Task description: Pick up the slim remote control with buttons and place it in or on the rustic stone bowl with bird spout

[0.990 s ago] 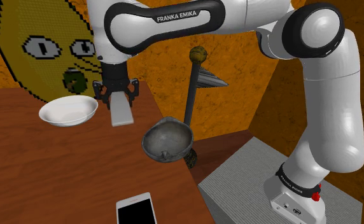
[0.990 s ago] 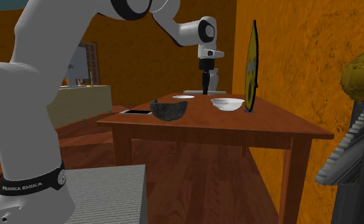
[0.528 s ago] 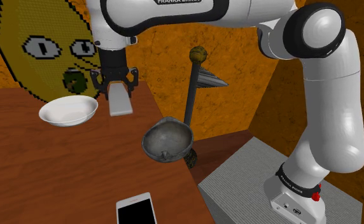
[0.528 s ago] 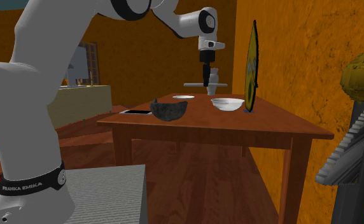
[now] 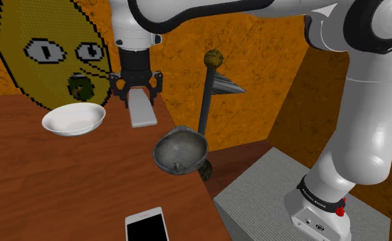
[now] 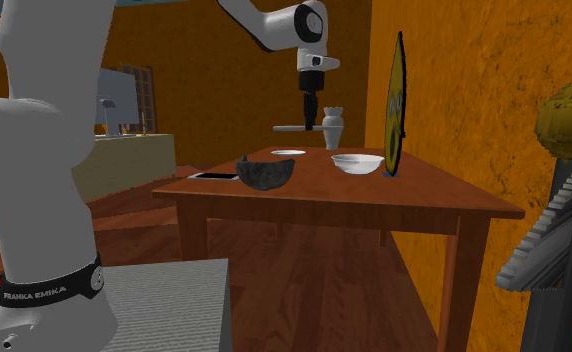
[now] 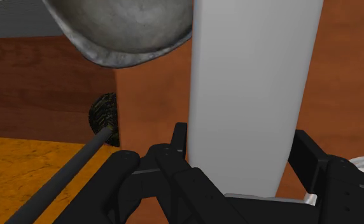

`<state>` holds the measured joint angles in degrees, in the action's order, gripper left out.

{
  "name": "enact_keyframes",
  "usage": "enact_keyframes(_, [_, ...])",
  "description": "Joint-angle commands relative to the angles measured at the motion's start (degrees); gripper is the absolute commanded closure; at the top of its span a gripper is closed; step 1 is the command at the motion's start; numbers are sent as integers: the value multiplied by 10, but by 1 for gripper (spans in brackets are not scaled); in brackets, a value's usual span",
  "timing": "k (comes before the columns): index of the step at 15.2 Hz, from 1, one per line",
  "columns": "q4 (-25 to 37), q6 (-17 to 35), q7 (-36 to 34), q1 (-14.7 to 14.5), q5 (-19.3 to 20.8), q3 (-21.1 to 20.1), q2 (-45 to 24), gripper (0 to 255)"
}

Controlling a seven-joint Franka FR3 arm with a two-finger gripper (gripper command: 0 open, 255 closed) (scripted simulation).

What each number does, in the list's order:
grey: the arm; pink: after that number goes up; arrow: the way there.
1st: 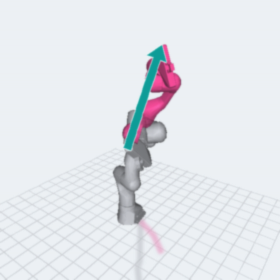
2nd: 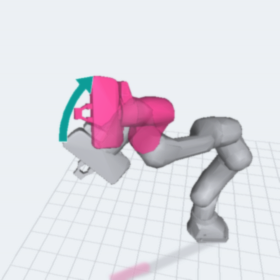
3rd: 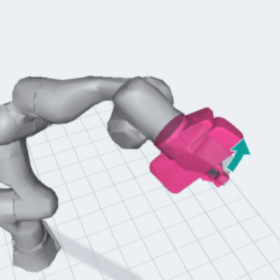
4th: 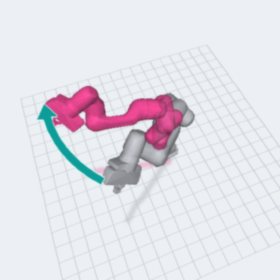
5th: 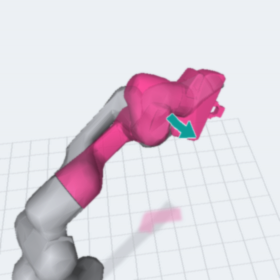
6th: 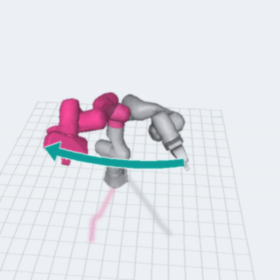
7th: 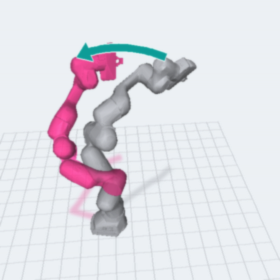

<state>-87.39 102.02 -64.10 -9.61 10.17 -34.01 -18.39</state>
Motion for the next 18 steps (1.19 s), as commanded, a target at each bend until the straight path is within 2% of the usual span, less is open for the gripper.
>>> enact_keyframes(1, [-71, 22, 7, 20, -29, -8, 57, 255])
enact_keyframes(6, [-216, 56, 39, 44, -109, -15, 193, 255])
enact_keyframes(10, [-326, 63, 73, 37, -181, -5, 314, 255])
enact_keyframes(18, [-374, 126, 67, 33, -175, -10, 298, 255])
